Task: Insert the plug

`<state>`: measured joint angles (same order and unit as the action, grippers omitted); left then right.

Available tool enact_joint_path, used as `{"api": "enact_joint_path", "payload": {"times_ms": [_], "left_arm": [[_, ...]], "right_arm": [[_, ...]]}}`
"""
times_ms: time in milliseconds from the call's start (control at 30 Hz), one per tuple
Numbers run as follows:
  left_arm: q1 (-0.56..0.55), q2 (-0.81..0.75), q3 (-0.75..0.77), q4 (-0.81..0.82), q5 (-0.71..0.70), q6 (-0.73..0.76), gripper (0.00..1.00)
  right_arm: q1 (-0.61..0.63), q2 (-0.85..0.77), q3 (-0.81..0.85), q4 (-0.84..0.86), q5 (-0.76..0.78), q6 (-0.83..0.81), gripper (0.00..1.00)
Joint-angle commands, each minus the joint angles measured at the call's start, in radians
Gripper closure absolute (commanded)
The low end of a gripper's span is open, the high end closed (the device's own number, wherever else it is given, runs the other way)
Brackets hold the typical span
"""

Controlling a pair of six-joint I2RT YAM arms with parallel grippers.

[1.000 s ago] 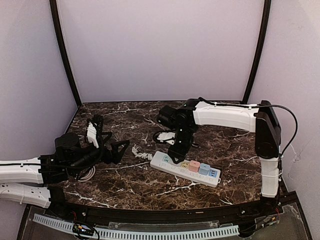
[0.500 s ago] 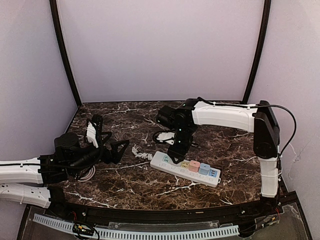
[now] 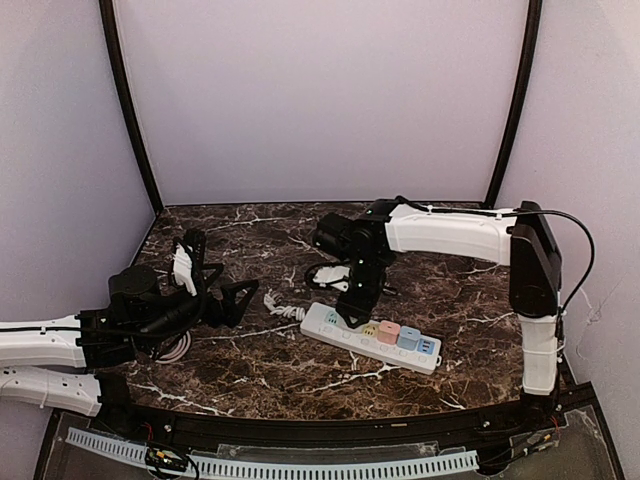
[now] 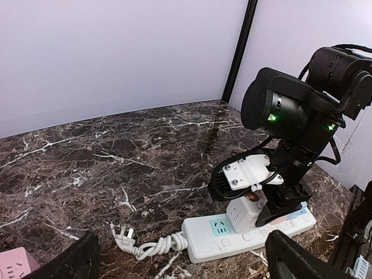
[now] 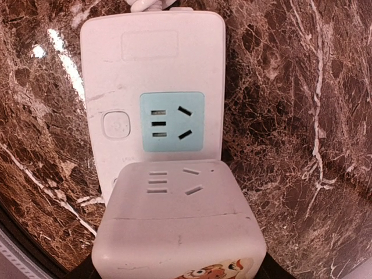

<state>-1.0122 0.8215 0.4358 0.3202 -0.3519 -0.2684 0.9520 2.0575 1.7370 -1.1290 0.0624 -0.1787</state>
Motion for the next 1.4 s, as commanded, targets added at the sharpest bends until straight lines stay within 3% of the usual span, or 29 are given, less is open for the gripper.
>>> {"api": "enact_joint_path", "payload": {"times_ms": [0, 267, 567, 967, 1367], "left_arm": [[0.003, -0.017, -0.021, -0.014, -0.001, 0.006, 0.01], [0.003, -0.02, -0.022, -0.016, -0.003, 0.006, 0.01], [0.004, -0.028, -0.023, -0.021, -0.007, 0.005, 0.01], [0.004, -0.028, -0.023, -0.018, -0.007, 0.007, 0.01], [0.004, -0.044, -0.028, -0.026, -0.011, 0.008, 0.01]], "right_arm": [[-0.005, 0.053, -0.048, 0.033, 0.065, -0.024, 1.0], [-0.013, 0.097, 0.008, -0.014, -0.017, 0.044, 1.0], [-0.019, 0.107, 0.007, -0.029, 0.02, 0.131, 1.0], [-0.004, 0.066, -0.054, 0.057, 0.064, -0.043, 1.0], [-0.005, 0.134, 0.031, 0.0, 0.006, -0.007, 1.0]]}}
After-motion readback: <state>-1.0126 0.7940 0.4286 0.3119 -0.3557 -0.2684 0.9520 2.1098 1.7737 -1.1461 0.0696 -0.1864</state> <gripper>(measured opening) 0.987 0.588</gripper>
